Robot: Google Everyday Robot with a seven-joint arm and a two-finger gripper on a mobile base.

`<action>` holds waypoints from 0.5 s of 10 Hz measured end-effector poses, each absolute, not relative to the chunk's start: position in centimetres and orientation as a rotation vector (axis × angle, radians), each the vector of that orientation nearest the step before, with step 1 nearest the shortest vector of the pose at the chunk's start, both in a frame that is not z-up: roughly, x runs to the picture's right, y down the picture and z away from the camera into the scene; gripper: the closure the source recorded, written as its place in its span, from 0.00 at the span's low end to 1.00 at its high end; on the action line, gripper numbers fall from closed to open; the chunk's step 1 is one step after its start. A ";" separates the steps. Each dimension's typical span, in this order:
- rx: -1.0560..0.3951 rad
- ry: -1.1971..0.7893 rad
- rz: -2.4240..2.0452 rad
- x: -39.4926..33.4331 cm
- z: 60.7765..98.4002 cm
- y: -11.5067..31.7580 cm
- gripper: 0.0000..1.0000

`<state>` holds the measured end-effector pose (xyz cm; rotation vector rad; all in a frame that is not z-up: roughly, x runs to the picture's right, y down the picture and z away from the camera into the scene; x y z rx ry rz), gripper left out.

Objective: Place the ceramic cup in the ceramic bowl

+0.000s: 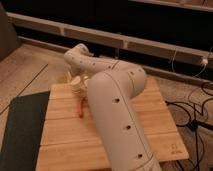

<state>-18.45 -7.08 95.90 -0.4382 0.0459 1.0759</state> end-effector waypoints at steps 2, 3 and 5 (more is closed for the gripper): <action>-0.446 0.065 1.074 -18.3 96.5 -6.9 0.35; -0.448 0.075 1.072 -18.2 96.8 -6.8 0.35; -0.462 0.092 1.080 -18.1 97.4 -6.4 0.35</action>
